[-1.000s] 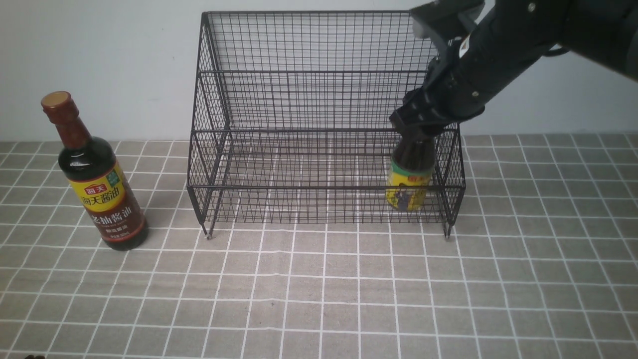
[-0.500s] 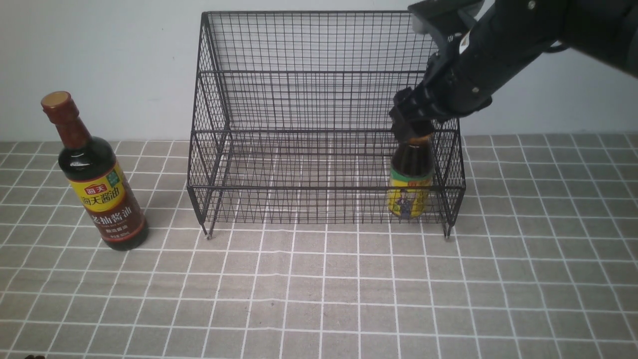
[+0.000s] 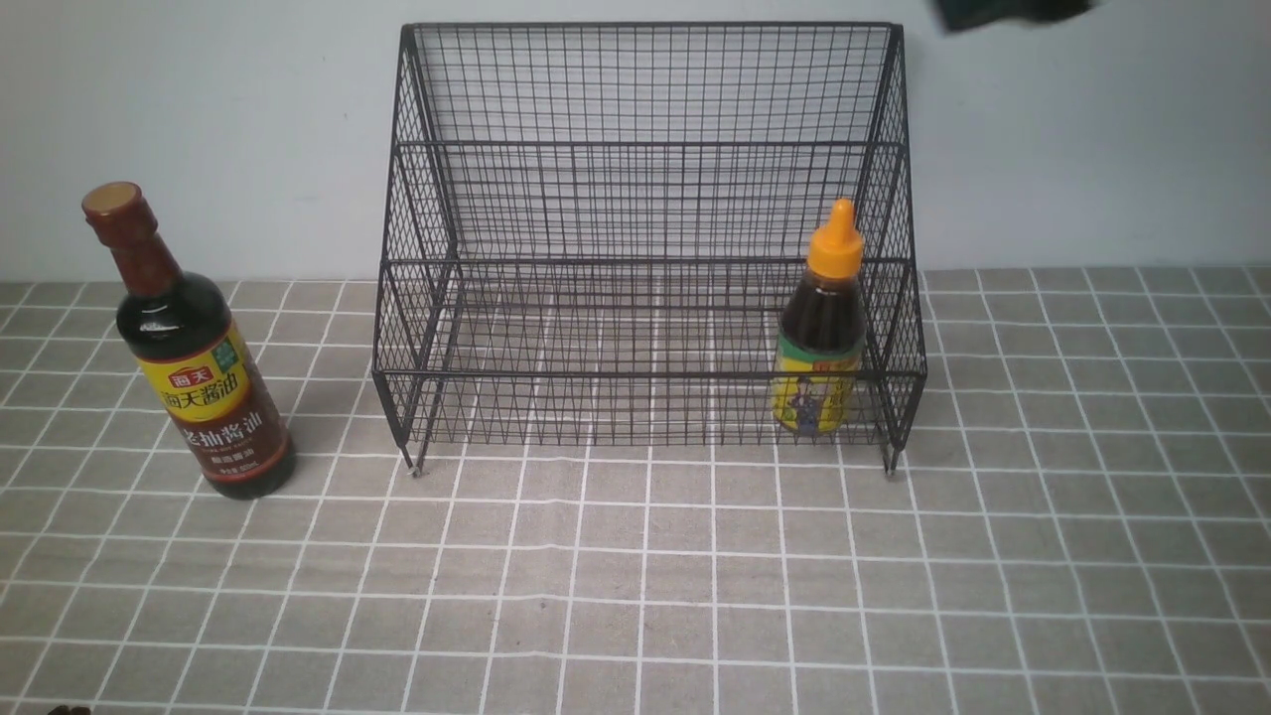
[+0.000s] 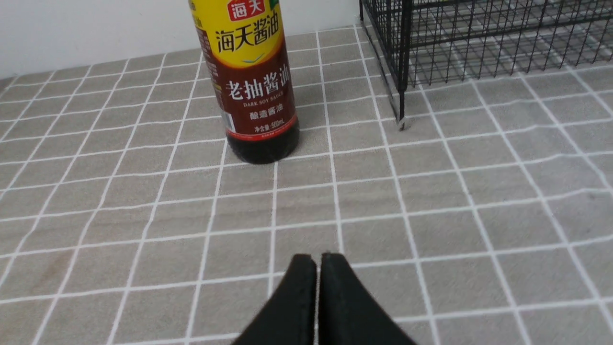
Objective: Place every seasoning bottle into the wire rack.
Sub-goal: Use the left arm to grab the condiment bottle closest to it
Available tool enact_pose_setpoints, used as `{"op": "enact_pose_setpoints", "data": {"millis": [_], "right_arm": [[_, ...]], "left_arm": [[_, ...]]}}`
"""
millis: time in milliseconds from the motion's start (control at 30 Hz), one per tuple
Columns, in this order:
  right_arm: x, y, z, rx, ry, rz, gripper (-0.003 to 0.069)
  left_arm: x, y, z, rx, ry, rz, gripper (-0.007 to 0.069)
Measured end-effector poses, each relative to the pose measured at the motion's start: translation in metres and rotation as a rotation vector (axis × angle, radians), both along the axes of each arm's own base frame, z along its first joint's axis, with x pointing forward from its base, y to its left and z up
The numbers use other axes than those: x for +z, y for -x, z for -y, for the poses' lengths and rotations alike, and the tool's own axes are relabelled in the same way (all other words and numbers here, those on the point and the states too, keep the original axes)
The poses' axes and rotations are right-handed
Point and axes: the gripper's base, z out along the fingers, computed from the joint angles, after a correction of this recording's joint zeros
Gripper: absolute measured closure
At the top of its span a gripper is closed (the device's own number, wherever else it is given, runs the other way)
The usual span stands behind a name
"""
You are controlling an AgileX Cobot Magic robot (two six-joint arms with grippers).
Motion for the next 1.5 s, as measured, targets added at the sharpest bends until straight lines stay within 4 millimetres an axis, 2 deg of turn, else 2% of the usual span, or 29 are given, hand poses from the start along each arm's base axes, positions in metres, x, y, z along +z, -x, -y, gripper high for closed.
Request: {"op": "enact_pose_setpoints", "data": {"millis": [67,100,167,267,333,367,400,433,467,500,533,600,733,767,800,900,967,1100,1133,1167,1200,1300,1400,1433,1500], "right_arm": [[0.018,0.025,0.012,-0.023,-0.034,0.054,0.0205],[0.020,0.029,0.015,-0.034,-0.037,0.060,0.0227],[0.028,0.061,0.029,-0.052,-0.072,0.090,0.0357],[0.021,0.097,0.044,-0.055,-0.090,0.091,0.0533],[0.007,0.117,0.053,-0.062,-0.091,0.068,0.0618],[-0.005,0.141,0.063,-0.070,-0.111,0.083,0.0648],[-0.006,0.143,0.064,-0.070,-0.117,0.092,0.0650],[-0.023,0.163,0.073,-0.079,-0.145,0.138,0.0663],[-0.023,0.164,0.074,-0.079,-0.155,0.161,0.0665],[-0.033,0.174,0.079,-0.087,-0.171,0.192,0.0667],[-0.051,0.192,0.089,-0.103,-0.235,0.317,0.0671],[-0.080,0.208,0.098,-0.131,-0.302,0.433,0.0671],[-0.118,0.220,0.105,-0.138,-0.395,0.583,0.0672],[-0.138,0.224,0.105,-0.127,-0.436,0.643,0.0672],[-0.140,0.224,0.105,-0.127,-0.438,0.649,0.0672],[-0.165,0.226,0.104,-0.101,-0.458,0.701,0.0672],[-0.172,0.226,0.104,-0.093,-0.466,0.710,0.0672],[-0.174,0.226,0.102,-0.072,-0.485,0.749,0.0672],[-0.173,0.227,0.102,-0.068,-0.490,0.759,0.0672],[-0.173,0.227,0.102,-0.067,-0.491,0.760,0.0672],[-0.172,0.227,0.102,-0.064,-0.494,0.768,0.0672],[-0.171,0.227,0.102,-0.060,-0.498,0.775,0.0672],[-0.171,0.227,0.102,-0.060,-0.496,0.776,0.0672],[-0.171,0.227,0.102,-0.060,-0.495,0.776,0.0672],[-0.171,0.227,0.102,-0.060,-0.495,0.776,0.0672]], "left_arm": [[0.006,-0.001,0.002,0.008,0.112,0.062,0.0631],[0.008,-0.002,0.002,0.012,0.140,0.079,0.0631],[0.020,-0.003,0.001,0.041,0.316,0.201,0.0631],[0.031,-0.003,-0.003,0.083,0.478,0.311,0.0631],[0.035,-0.003,-0.006,0.111,0.567,0.357,0.0631],[0.037,-0.003,-0.008,0.129,0.627,0.382,0.0631],[0.037,-0.003,-0.008,0.132,0.635,0.385,0.0631],[0.039,-0.002,-0.011,0.152,0.684,0.411,0.0631],[0.040,-0.002,-0.011,0.157,0.692,0.420,0.0631],[0.041,-0.002,-0.012,0.165,0.703,0.431,0.0631],[0.043,-0.001,-0.016,0.188,0.714,0.472,0.0631],[0.045,-0.001,-0.017,0.201,0.702,0.498,0.0631],[0.046,-0.001,-0.016,0.194,0.670,0.490,0.0631],[0.050,0.000,-0.013,0.157,0.645,0.459,0.0631],[0.053,0.000,-0.011,0.144,0.634,0.450,0.0631],[0.072,0.001,-0.001,0.046,0.527,0.375,0.0631],[0.089,-0.002,0.006,-0.026,0.437,0.292,0.0631],[0.120,-0.038,0.023,-0.166,0.291,-0.086,0.0631],[0.124,-0.049,0.025,-0.187,0.243,-0.191,0.0631],[0.121,-0.052,0.025,-0.190,0.246,-0.222,0.0631],[0.124,-0.068,0.025,-0.197,0.188,-0.377,0.0631],[0.129,-0.102,0.015,-0.128,0.099,-0.666,0.0631],[0.140,-0.125,0.003,-0.040,0.055,-0.733,0.0631],[0.152,-0.138,-0.003,0.008,0.050,-0.701,0.0631],[0.168,-0.149,-0.010,0.055,0.071,-0.602,0.0631]]}}
